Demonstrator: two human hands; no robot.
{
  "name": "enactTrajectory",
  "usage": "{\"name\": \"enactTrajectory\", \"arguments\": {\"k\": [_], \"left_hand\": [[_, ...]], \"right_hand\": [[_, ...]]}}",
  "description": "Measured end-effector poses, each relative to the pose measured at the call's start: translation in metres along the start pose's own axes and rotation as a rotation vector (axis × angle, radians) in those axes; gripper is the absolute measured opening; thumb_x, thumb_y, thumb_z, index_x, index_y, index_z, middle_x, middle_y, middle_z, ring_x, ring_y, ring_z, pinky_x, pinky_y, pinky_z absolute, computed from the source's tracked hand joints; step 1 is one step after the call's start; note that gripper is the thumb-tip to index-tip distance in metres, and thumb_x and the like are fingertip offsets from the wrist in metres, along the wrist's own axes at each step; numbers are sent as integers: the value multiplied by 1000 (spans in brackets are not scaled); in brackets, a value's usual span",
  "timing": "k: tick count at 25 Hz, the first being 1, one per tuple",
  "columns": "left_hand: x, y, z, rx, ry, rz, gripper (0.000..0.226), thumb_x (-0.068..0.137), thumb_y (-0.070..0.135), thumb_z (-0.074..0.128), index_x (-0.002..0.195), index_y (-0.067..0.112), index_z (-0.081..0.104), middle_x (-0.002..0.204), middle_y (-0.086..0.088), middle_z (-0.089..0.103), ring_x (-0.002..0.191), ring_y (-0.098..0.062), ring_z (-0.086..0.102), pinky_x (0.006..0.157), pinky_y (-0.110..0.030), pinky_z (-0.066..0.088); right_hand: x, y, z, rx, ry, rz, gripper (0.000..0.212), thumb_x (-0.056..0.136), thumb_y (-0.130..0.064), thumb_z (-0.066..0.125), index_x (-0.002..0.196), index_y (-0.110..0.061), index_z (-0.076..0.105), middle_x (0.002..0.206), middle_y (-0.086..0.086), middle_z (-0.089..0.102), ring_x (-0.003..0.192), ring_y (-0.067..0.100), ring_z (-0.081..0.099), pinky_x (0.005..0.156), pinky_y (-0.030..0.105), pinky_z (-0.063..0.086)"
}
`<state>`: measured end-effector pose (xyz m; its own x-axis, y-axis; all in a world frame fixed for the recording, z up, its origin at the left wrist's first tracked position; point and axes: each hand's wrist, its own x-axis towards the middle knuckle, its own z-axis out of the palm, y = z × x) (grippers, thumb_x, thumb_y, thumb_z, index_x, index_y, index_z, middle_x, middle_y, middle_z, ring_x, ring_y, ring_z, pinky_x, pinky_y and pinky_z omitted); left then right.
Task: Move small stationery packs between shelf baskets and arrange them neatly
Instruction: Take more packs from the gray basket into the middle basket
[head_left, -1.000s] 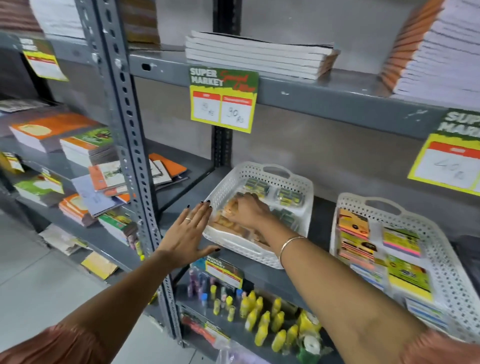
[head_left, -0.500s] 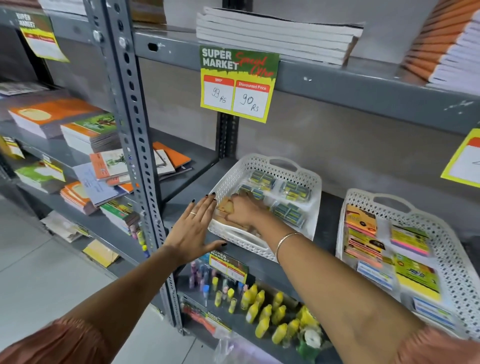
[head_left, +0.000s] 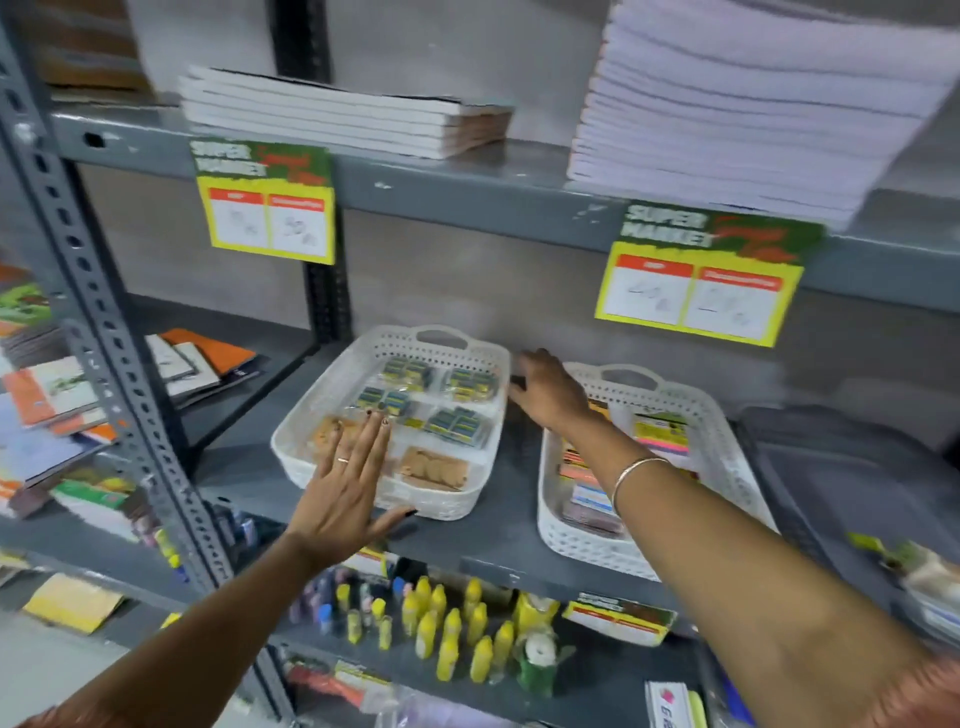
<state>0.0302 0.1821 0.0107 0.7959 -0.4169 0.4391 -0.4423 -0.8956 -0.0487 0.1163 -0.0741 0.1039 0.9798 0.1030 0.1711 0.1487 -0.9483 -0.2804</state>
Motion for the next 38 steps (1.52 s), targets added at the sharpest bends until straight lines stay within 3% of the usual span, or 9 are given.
{"name": "enactTrajectory", "arguments": {"k": [4,8,10,15,20,25,28,32,38], "left_hand": [[26,85,18,-73,44,239,86,88,64,21,144,2,-1,154,-9,-11,140,-25,3,114,-40,4],[24,128,42,-220,2,269,90,86,67,28,144,2,5,155,-12,2,141,-22,4,113,-31,4],[23,137,53,-251,-57,234,95,83,71,28,143,0,11,153,-15,10,139,-25,11,111,-29,6],[22,141,66,-221,-242,57,104,78,79,17,130,-7,41,131,-27,48,116,-39,50,92,-48,44],[22,141,67,-163,-264,63,104,77,81,14,128,-4,46,128,-23,53,114,-36,53,92,-48,45],[22,140,68,-162,-289,69,102,78,80,14,130,-3,45,129,-21,53,117,-33,51,96,-46,41],[23,141,66,-178,-290,68,101,78,79,15,131,-2,44,131,-20,51,119,-32,50,99,-46,39],[22,142,62,-183,-279,61,101,77,80,14,133,0,41,134,-19,49,122,-31,47,101,-45,37],[23,141,66,-181,-287,63,103,76,81,12,136,2,38,139,-16,45,127,-27,41,106,-42,32]], "right_hand": [[-45,96,-46,-98,140,261,45,93,-23,52,135,-8,45,132,16,47,128,31,44,93,43,48],[-99,188,-70,-162,166,531,42,92,-17,51,133,-8,47,135,18,48,127,34,47,97,42,46],[-133,234,-76,-186,105,675,48,95,-13,46,141,-7,39,146,19,40,135,34,40,106,42,39],[-203,298,-80,-342,-78,937,50,94,-19,50,140,-8,36,146,15,35,136,33,31,110,46,33],[-219,308,-80,-514,-220,943,49,96,-14,44,144,-6,35,147,16,38,136,33,33,107,46,37],[-220,304,-80,-670,-141,812,41,96,-3,35,132,-9,54,136,11,55,131,27,43,102,37,42],[-209,291,-75,-657,-64,718,38,95,-4,38,127,-6,58,132,13,57,128,28,46,101,40,42],[-192,268,-54,-646,-92,568,37,94,-2,41,129,-4,55,133,14,54,128,29,45,100,41,43],[-191,277,-44,-498,-178,586,47,94,3,36,140,-6,41,139,20,46,131,35,42,104,46,42]]}}
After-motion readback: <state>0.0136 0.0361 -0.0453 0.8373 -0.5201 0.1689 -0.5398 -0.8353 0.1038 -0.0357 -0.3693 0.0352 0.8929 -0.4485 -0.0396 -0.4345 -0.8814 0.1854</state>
